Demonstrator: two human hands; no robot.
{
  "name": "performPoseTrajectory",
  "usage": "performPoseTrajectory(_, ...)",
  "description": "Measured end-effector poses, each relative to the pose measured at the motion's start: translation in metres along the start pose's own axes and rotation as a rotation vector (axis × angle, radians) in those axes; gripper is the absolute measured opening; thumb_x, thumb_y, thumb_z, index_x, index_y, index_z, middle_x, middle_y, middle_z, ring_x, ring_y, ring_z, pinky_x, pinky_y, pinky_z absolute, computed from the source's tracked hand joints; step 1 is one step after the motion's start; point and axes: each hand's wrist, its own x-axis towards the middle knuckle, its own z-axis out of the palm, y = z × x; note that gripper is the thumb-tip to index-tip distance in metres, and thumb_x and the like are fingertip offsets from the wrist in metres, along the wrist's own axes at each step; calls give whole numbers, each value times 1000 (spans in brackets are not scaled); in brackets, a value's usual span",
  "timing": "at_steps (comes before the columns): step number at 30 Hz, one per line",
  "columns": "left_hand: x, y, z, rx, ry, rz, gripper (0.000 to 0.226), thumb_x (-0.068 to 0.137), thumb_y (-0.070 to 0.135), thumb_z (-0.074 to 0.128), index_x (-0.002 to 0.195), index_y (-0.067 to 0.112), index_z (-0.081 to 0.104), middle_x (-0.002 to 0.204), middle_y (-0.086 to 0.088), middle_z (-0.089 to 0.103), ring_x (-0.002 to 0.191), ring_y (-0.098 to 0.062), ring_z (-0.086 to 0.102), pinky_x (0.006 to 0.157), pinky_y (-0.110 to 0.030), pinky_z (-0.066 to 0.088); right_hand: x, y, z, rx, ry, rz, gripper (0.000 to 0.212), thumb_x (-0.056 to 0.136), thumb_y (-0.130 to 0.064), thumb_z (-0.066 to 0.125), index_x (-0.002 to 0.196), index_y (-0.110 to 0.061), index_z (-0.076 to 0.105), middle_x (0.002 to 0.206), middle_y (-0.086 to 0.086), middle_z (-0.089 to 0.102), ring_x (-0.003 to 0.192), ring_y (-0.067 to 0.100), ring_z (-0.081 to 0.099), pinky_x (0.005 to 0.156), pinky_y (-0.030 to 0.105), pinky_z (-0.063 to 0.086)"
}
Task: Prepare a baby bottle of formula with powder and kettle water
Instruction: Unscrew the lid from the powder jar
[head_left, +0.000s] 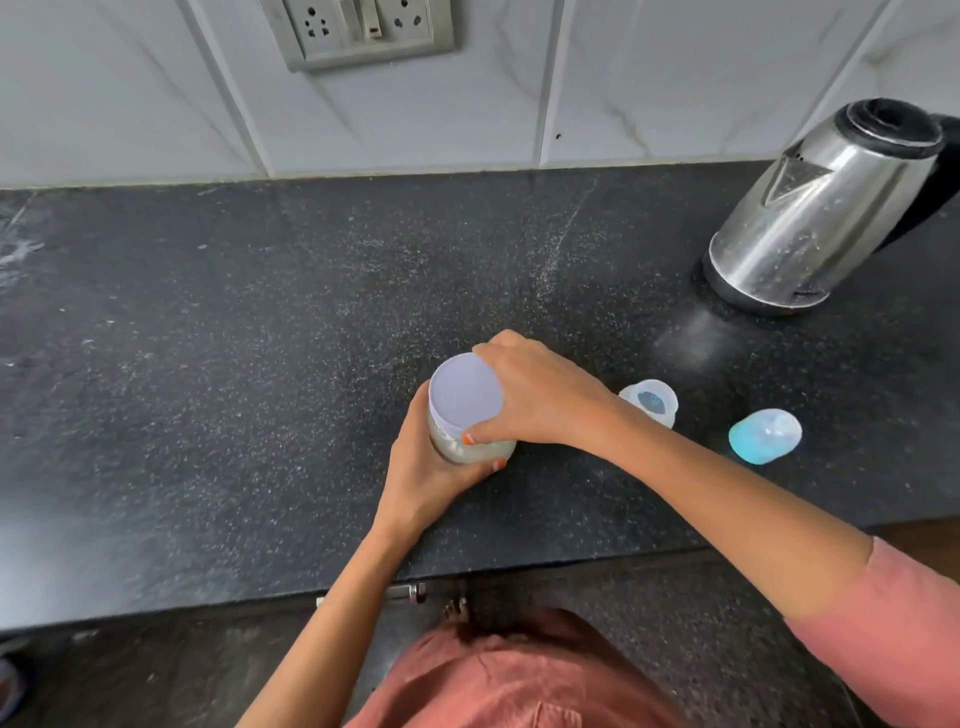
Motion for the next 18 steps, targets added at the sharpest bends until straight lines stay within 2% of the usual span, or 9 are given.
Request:
performPoseTrajectory(3,-7,-2,0,-30,6,20,82,43,43,81,108,68,37,108,37,55,102,19,49,75,1,38,-7,-5,7,-25,23,29,77,70,-46,70,130,-12,37,130,6,41,117,26,41,75,33,34)
performPoseTrajectory(6,-8,-4,2,-71,-18,42,84,49,36,83,118,51,38,116,25,54,109,11,50,83,-5,40,-10,-11,13,-58,38,71,81,68,-51,69,130,-12,35,130,6,40,118,27,39,75,35,32)
performPoseTrajectory(10,-8,-13,8,-53,-39,31,110,44,29,92,135,27,29,134,4,46,123,-5,45,100,-21,40,-10,-22,18,-121,80,125,88,63,-64,66,125,-9,39,122,8,44,111,27,43,71,34,30)
performPoseTrajectory(11,-8,-14,9,-52,-27,26,114,43,28,93,136,28,27,136,2,44,124,-6,44,102,-20,39,-9,-25,19,-132,95,139,87,63,-65,65,123,-7,41,120,9,45,108,27,45,70,34,30)
performPoseTrajectory(14,-10,-12,14,-70,14,22,106,45,35,93,124,54,24,133,6,47,121,-4,49,97,-19,43,-6,-32,21,-194,127,163,84,65,-65,64,119,-4,44,115,10,47,104,28,48,67,33,30)
performPoseTrajectory(16,-10,-11,16,-82,37,16,95,49,38,88,121,53,27,128,6,52,114,-2,54,92,-19,47,-4,-34,22,-245,138,148,79,68,-63,63,117,-4,45,114,10,47,101,27,48,66,32,29)
performPoseTrajectory(18,-9,-10,15,-70,51,11,89,50,40,83,120,53,30,123,7,56,108,2,57,84,-12,46,-2,-34,21,-255,138,126,71,70,-58,63,114,-6,46,114,10,46,99,27,47,65,32,29)
